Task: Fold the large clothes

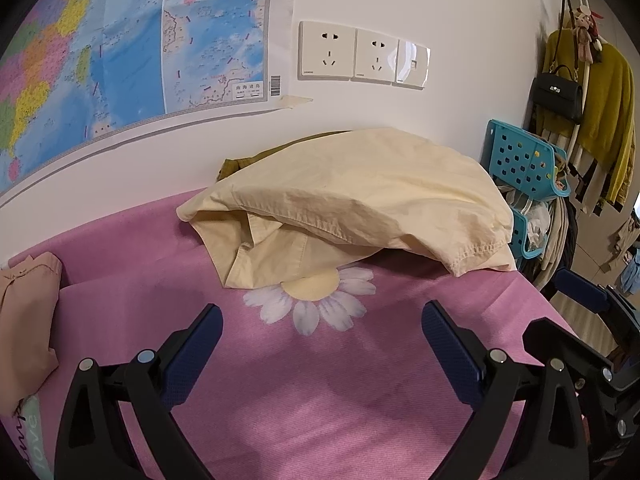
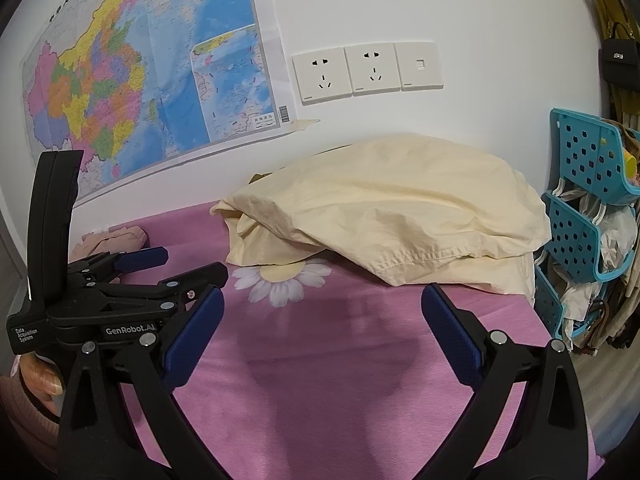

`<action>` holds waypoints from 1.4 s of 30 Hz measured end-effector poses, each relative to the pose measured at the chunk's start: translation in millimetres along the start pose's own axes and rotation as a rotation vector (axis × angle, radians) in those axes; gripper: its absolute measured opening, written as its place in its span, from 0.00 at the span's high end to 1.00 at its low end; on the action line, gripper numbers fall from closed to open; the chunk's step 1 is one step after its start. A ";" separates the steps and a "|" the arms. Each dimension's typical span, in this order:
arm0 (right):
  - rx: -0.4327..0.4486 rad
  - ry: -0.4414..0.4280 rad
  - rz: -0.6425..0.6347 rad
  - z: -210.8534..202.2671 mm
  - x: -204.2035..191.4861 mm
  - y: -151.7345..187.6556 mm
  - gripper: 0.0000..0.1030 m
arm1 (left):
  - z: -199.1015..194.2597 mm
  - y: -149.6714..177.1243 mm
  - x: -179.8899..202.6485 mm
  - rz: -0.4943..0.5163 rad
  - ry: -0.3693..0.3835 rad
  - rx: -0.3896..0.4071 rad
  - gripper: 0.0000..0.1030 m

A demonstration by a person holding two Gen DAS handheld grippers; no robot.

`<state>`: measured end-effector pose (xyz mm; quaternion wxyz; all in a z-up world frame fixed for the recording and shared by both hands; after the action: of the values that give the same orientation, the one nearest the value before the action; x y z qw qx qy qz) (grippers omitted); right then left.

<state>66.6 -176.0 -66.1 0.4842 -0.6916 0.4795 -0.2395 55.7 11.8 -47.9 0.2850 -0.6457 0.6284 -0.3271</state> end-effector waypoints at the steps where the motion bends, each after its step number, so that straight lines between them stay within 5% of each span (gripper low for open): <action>1: 0.001 0.001 0.000 -0.4 0.1 -0.1 0.05 | -0.1 -0.1 -0.1 -0.001 -0.001 0.000 0.07; 42: -0.006 -0.010 -0.006 2.5 -5.5 -3.2 0.05 | 3.1 3.1 -4.6 -0.015 -0.002 -0.011 0.07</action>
<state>67.7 -169.7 -63.5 0.4835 -0.6957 0.4758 -0.2361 56.1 16.1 -52.6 0.2792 -0.6524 0.6250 -0.3252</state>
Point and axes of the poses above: each gripper's, at about its wrist camera, not at the fingertips, and z roughly the way its jaws point, x to its right, y to its underside, the point moved 7 cm from there along z, roughly the way its jaws point, and after that the axes turned 2 degrees about y, right-handed, at the moved point
